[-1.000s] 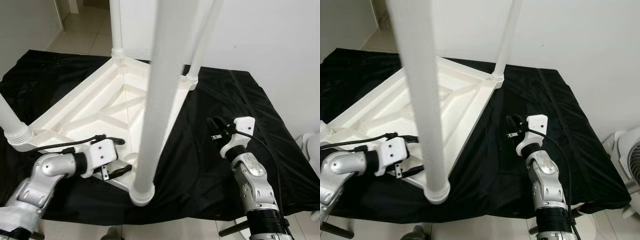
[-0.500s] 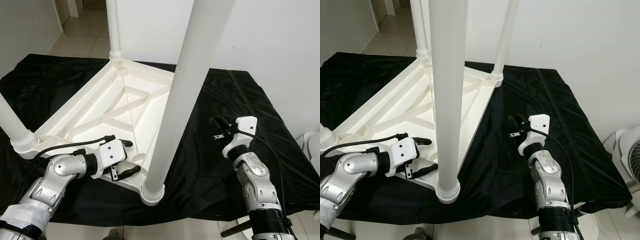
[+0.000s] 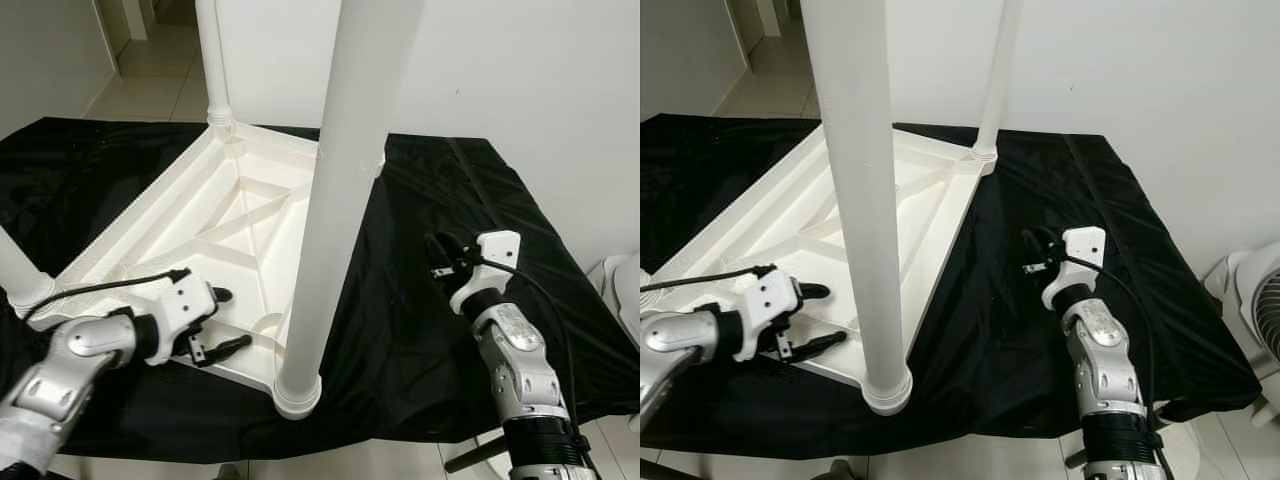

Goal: Building children table

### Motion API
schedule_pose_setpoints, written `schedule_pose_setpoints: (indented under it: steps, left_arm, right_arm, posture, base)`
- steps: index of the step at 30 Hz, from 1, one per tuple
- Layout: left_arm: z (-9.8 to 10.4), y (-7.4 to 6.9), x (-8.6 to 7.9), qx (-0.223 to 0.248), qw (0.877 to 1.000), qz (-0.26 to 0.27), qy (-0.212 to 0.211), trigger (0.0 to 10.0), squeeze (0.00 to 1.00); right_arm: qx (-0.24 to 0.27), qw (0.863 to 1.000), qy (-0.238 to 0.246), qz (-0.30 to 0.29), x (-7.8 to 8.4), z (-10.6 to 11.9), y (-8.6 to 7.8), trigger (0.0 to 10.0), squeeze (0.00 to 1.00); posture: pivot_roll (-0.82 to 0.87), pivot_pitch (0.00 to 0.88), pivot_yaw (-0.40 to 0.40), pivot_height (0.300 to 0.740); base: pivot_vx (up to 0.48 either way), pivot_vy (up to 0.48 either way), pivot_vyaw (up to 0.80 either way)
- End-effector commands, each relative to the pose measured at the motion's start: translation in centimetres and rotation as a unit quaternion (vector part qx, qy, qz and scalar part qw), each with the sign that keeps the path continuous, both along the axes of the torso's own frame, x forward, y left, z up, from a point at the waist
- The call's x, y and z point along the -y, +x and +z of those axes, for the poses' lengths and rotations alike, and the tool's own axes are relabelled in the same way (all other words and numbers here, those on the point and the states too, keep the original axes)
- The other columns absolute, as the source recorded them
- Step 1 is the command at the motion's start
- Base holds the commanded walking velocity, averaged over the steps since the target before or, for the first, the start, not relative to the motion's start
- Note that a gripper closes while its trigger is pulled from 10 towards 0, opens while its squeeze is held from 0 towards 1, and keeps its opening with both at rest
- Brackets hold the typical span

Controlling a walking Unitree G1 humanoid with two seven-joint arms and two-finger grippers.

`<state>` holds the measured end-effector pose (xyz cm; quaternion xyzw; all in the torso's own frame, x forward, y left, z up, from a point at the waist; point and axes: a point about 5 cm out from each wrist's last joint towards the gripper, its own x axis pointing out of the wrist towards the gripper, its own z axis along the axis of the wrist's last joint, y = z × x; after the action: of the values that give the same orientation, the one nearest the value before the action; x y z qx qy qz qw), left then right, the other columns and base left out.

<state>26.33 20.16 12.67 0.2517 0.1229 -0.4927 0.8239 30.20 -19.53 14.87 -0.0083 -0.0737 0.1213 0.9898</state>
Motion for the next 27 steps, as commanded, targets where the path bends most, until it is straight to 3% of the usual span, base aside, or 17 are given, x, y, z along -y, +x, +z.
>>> schedule_pose_setpoints:
  steps: [1,4,5,6,7,8,9,10,11,20,22,23,27]
  left_arm:
    - [-1.4,-2.2,-0.1,-0.127,0.982,-0.136,0.022,2.4,0.0]
    - [-1.4,-2.3,-0.2,-0.137,0.98,-0.142,0.025,1.7,0.0]
    - [-1.4,-2.5,-0.2,-0.15,0.978,-0.146,0.026,0.5,0.0]
    - [-1.5,-2.7,-0.2,-0.158,0.975,-0.151,0.032,3.3,0.0]
    - [-1.5,-2.7,-0.2,-0.158,0.975,-0.151,0.032,3.3,0.0]
    - [-1.5,-2.8,-0.1,-0.165,0.973,-0.157,0.036,8.6,0.0]
    - [-1.6,-2.9,-0.1,-0.171,0.971,-0.161,0.041,6.9,0.0]
    - [-1.6,-2.9,-0.1,-0.171,0.971,-0.161,0.041,6.9,0.0]
    - [-1.7,-2.9,0.0,-0.172,0.97,-0.166,0.052,10.0,0.0]
    - [-1.9,-2.0,0.8,-0.157,0.969,-0.172,0.077,10.0,0.0]
    - [-1.8,-1.8,1.0,-0.155,0.969,-0.179,0.077,10.0,0.05]
    - [-1.6,-1.8,1.2,-0.159,0.967,-0.187,0.074,10.0,0.99]
    - [-1.5,-1.5,1.2,-0.158,0.965,-0.191,0.082,10.0,1.0]
  right_arm:
    - [0.006,1.0,0.002,-0.002,0.2,0.3,0.1,10.0,0.0]
    - [0.006,1.0,0.001,-0.001,0.2,0.3,0.1,10.0,0.0]
    - [0.007,1.0,0.001,0.0,0.2,0.4,0.1,10.0,0.0]
    - [0.008,1.0,0.0,0.0,0.2,0.5,0.2,10.0,0.0]
    - [0.008,1.0,0.0,0.0,0.2,0.5,0.2,10.0,0.0]
    - [0.01,1.0,-0.001,0.0,0.3,0.6,0.2,10.0,0.0]
    - [0.011,1.0,-0.002,-0.001,0.3,0.7,0.2,10.0,0.0]
    - [0.011,1.0,-0.002,-0.001,0.3,0.7,0.2,10.0,0.0]
    - [0.013,1.0,-0.003,-0.001,0.4,0.8,0.3,10.0,0.0]
    - [0.018,1.0,-0.004,-0.006,0.5,1.0,0.4,10.0,0.0]
    - [0.019,1.0,-0.004,-0.007,0.5,1.1,0.4,10.0,0.0]
    - [0.02,1.0,-0.004,-0.008,0.5,1.1,0.4,10.0,0.0]
    - [0.021,1.0,-0.004,-0.01,0.5,1.1,0.3,10.0,0.0]
  posture:
    - [0.11,0.0,-0.035,0.74]
    - [0.11,0.0,-0.034,0.74]
    - [0.11,0.0,-0.034,0.74]
    - [0.11,0.0,-0.031,0.74]
    - [0.11,0.0,-0.031,0.74]
    - [0.11,0.0,-0.029,0.74]
    - [0.1,0.0,-0.027,0.74]
    - [0.1,0.0,-0.027,0.74]
    - [0.11,0.001,-0.025,0.74]
    - [0.1,0.012,-0.013,0.74]
    - [0.09,0.015,-0.011,0.74]
    - [0.09,0.017,-0.01,0.74]
    - [0.09,0.019,-0.007,0.74]
  base:
    - [0.0,0.0,0.0]
    - [0.0,0.0,0.0]
    - [0.0,0.0,0.0]
    - [0.0,0.0,0.0]
    - [0.0,0.0,0.0]
    - [0.0,0.0,0.0]
    - [0.0,0.0,0.0]
    - [0.0,0.0,0.0]
    - [0.0,0.0,0.0]
    - [0.0,0.0,0.0]
    - [0.0,0.0,0.0]
    - [0.0,0.0,0.0]
    - [0.0,0.0,0.0]
